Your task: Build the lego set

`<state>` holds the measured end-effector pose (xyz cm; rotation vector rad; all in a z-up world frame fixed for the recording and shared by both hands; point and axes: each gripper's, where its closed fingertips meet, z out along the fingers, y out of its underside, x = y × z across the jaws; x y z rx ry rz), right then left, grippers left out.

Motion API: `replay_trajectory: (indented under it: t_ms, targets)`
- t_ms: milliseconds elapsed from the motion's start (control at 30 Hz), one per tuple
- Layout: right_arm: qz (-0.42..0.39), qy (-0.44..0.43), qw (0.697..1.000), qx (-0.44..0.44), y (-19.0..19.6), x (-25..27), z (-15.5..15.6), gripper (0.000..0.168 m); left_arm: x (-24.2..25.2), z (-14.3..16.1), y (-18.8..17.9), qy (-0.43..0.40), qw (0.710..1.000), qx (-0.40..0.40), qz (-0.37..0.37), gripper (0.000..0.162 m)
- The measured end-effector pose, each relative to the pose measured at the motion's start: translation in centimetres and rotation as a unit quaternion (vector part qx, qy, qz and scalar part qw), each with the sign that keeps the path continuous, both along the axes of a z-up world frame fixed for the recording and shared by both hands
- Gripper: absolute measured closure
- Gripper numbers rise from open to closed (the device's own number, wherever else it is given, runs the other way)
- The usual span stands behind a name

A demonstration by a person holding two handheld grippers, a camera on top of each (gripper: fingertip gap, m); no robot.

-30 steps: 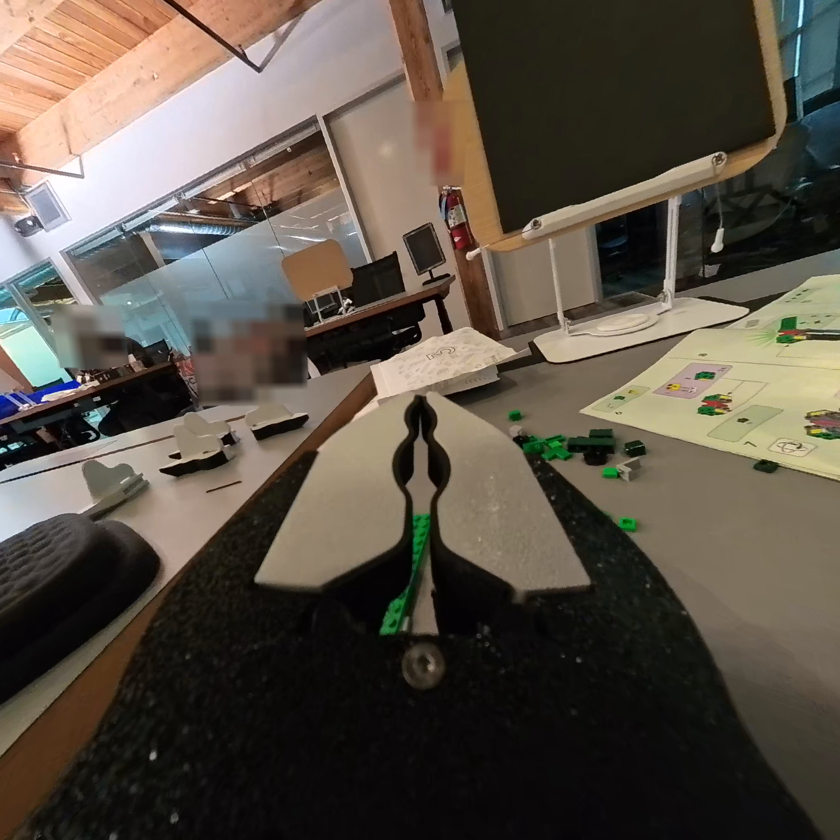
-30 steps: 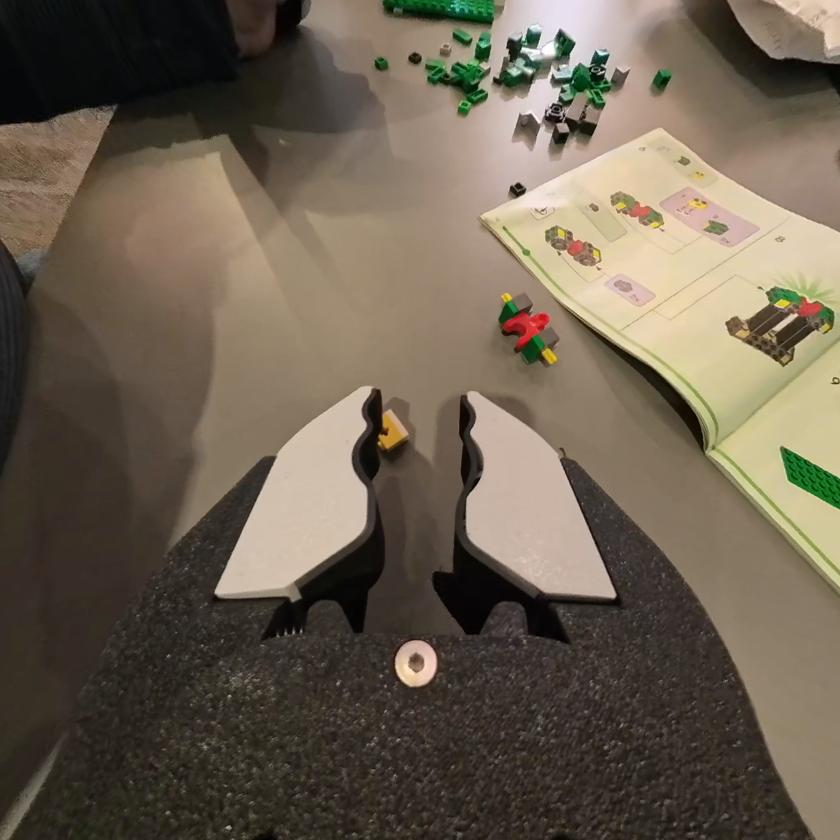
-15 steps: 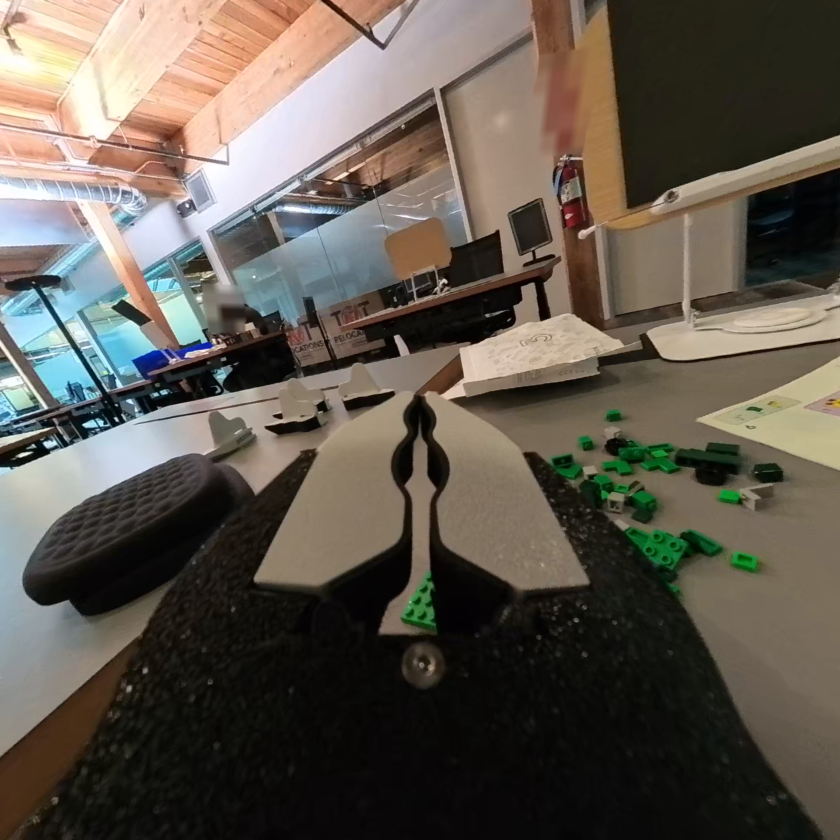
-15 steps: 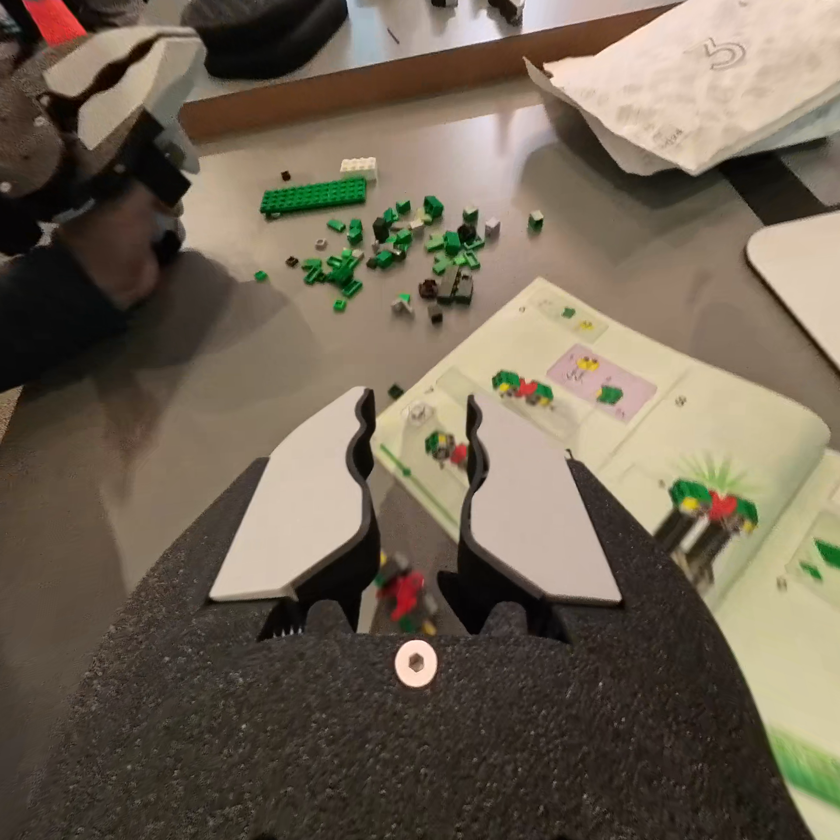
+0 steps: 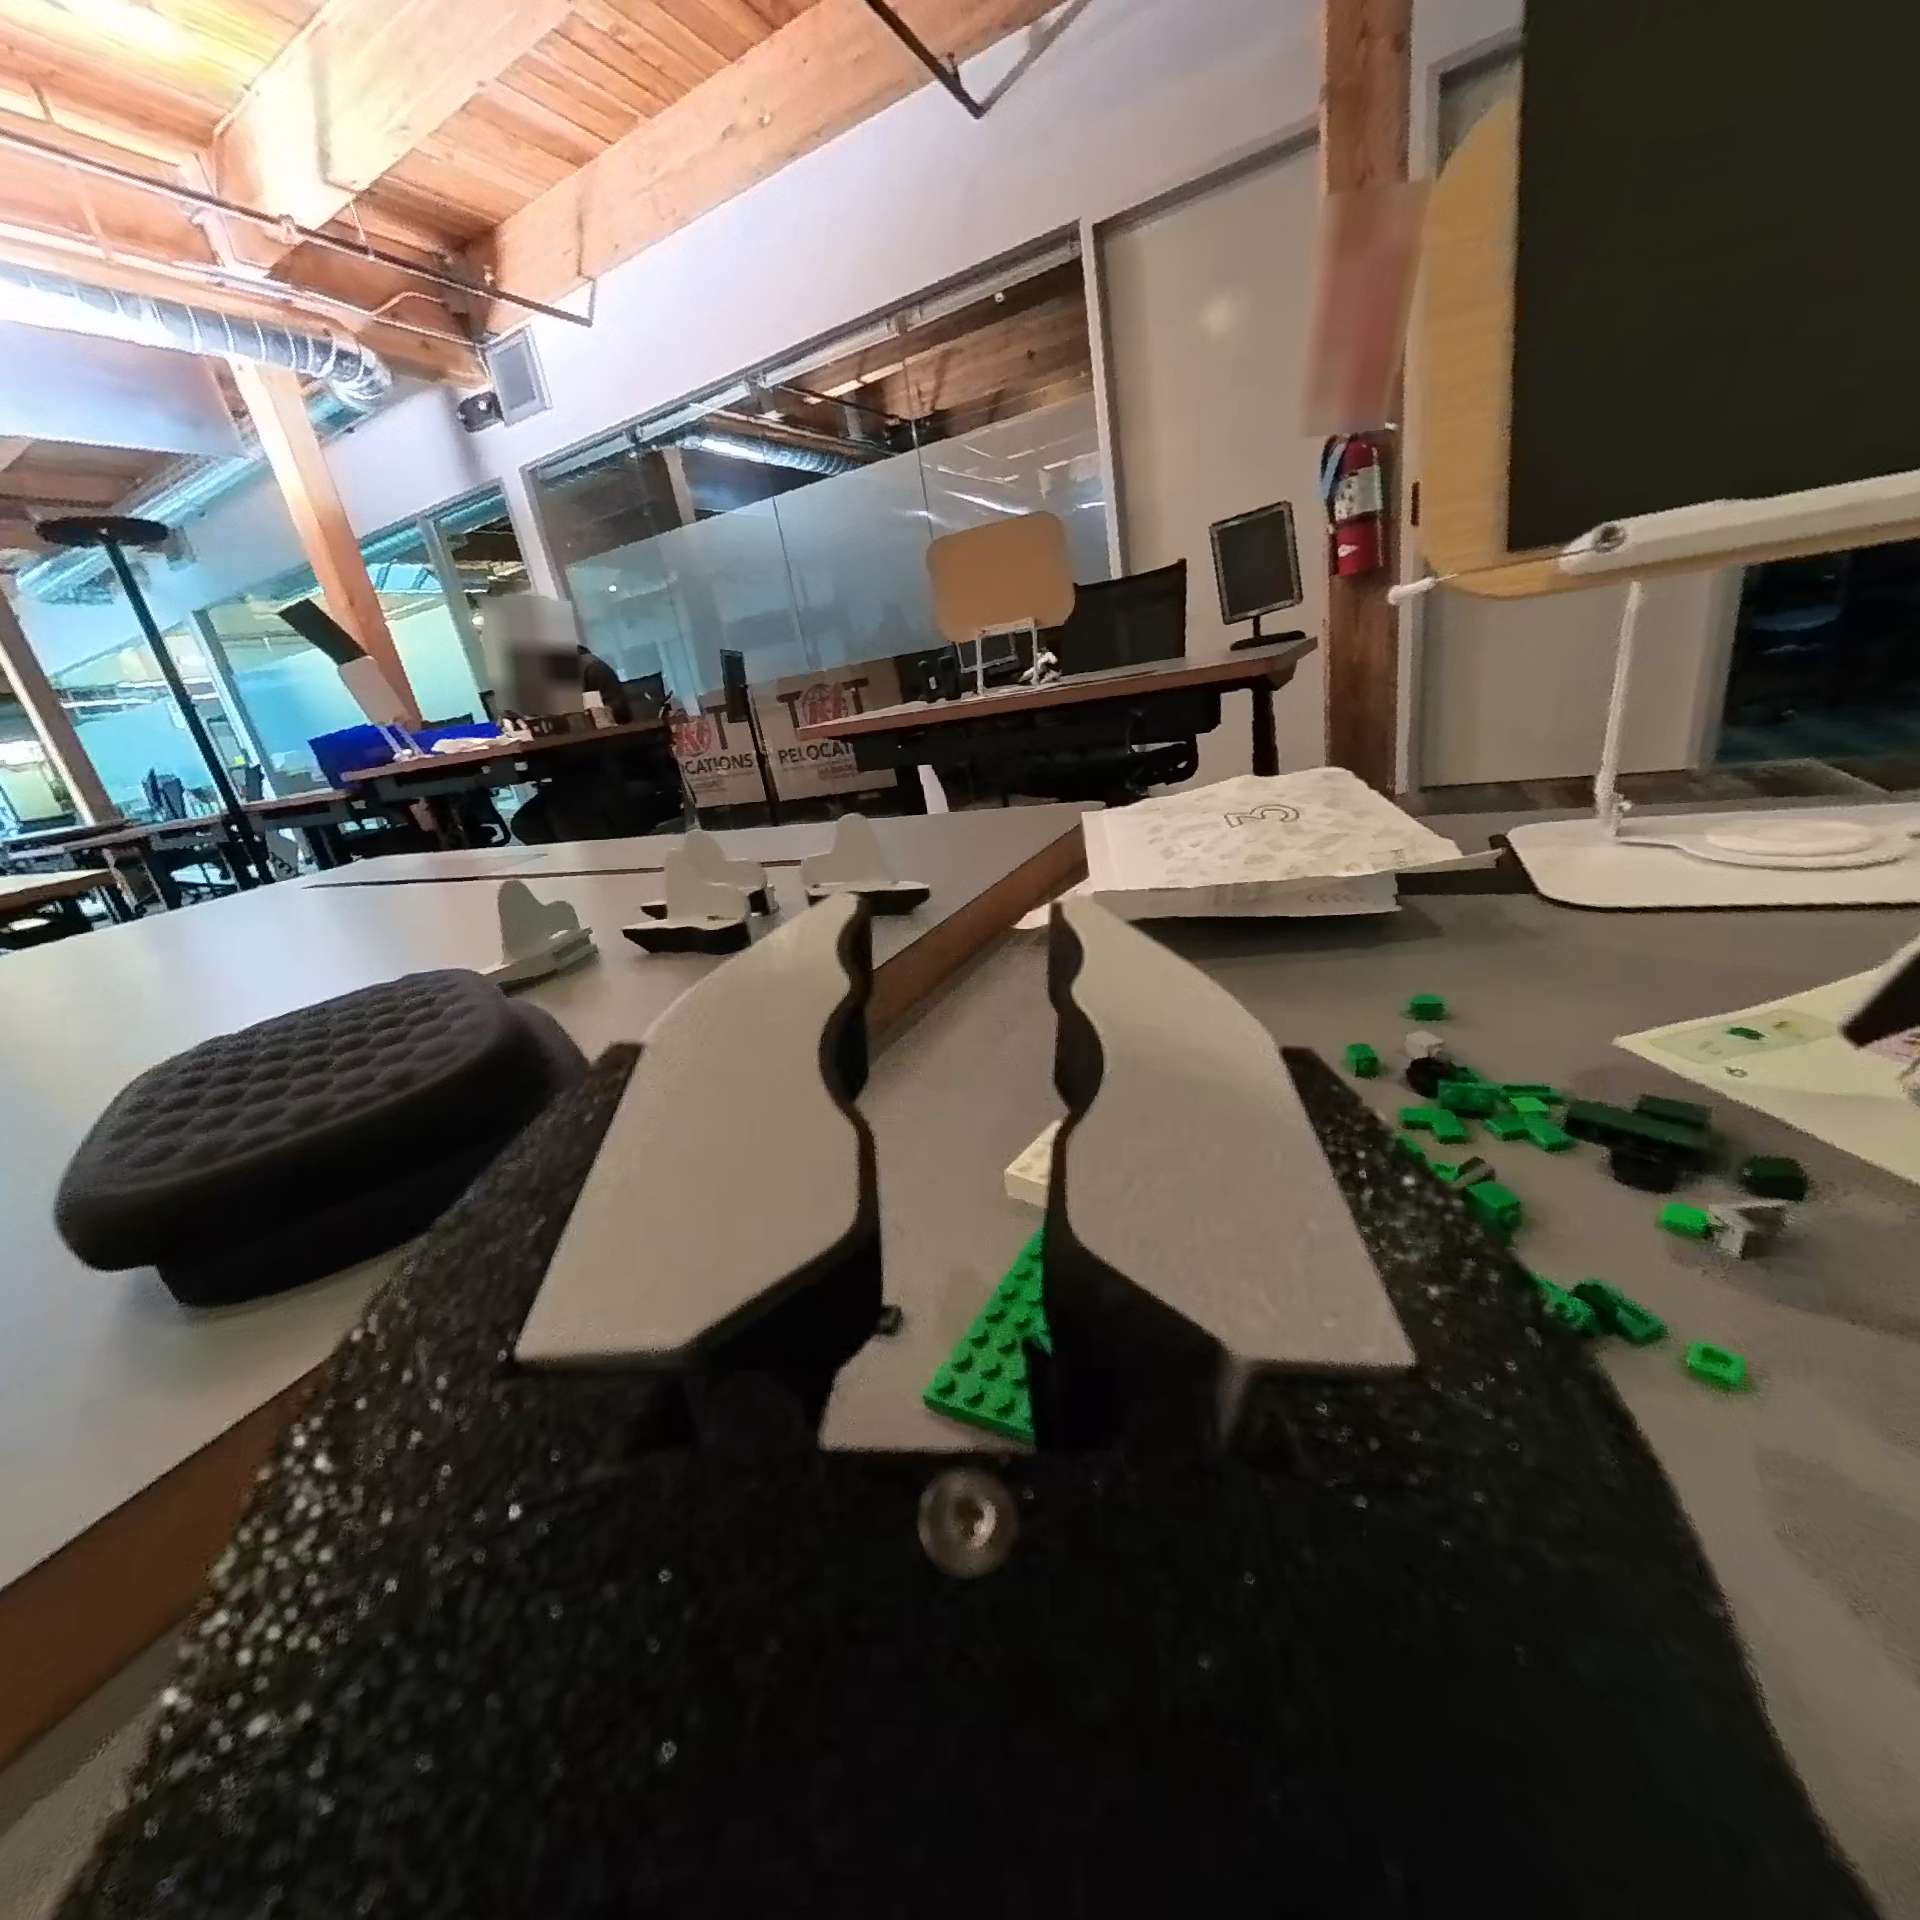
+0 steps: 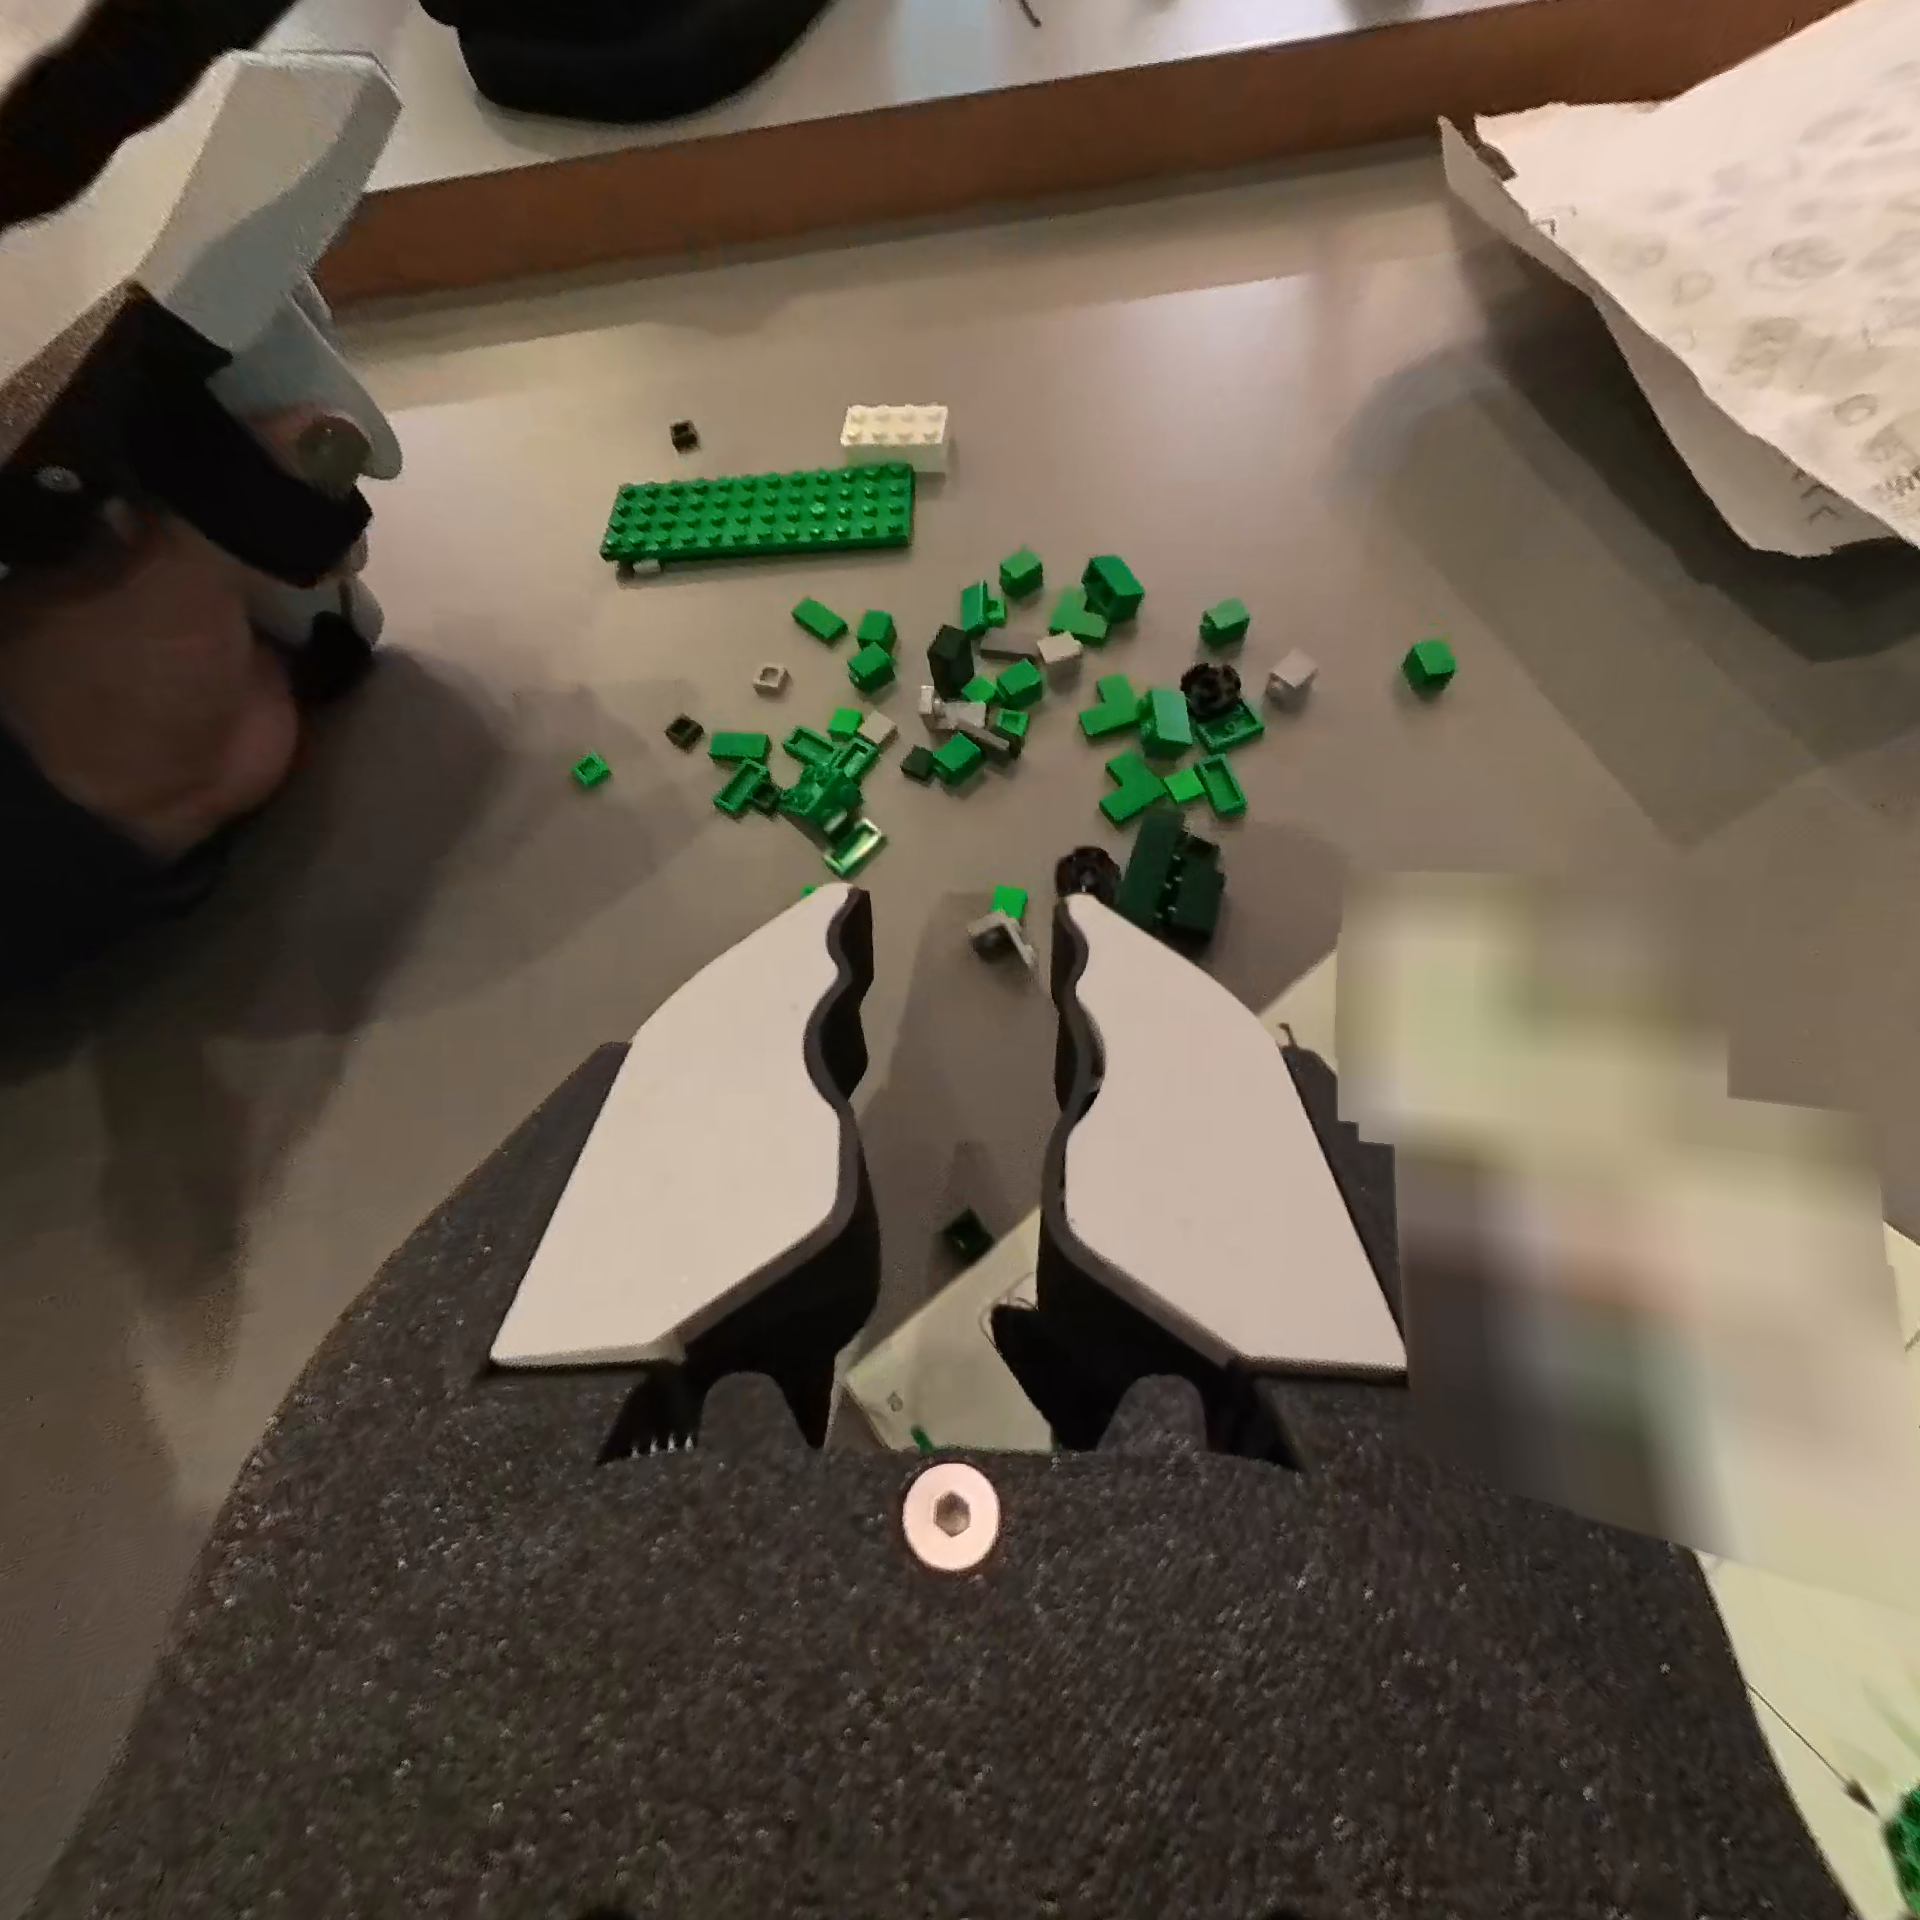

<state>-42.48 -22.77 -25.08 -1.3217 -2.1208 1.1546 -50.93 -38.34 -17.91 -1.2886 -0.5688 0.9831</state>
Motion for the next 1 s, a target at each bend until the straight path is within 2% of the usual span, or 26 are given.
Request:
replay_trajectory:
  t_ms: [133,333,433,500,600,733,1000]
  targets:
    - [0.030,0.001,0.999,-0.013,-1.5,0.4,-0.1,0.137,0.2,0.6,-0.1,0.008,0.999,0.030,-0.013,0.135]
    - [0.072,-0.021,0.997,0.000,-3.3,1.3,-1.8,0.139,0.1,0.8,-0.5,0.005,0.999,0.048,-0.012,0.136]
    - [0.073,0.002,0.997,0.007,-4.1,0.4,-1.6,0.142,0.0,0.8,-0.6,0.002,0.998,0.055,-0.013,0.137]
    - [0.094,0.024,0.995,0.026,-5.0,-0.5,-1.5,0.145,0.1,0.8,-0.5,0.003,0.998,0.055,-0.018,0.139]
    - [0.165,0.010,0.982,0.088,-6.4,-1.0,-2.9,0.146,0.3,0.8,-0.2,0.007,0.998,0.052,-0.027,0.144]
    - [0.201,0.002,0.961,0.187,-6.2,-2.2,-4.8,0.142,0.7,1.0,0.2,0.019,0.998,0.045,-0.037,0.149]
    - [0.229,-0.010,0.953,0.196,-6.5,-2.7,-5.1,0.149,0.9,1.0,0.6,0.021,0.998,0.039,-0.046,0.150]
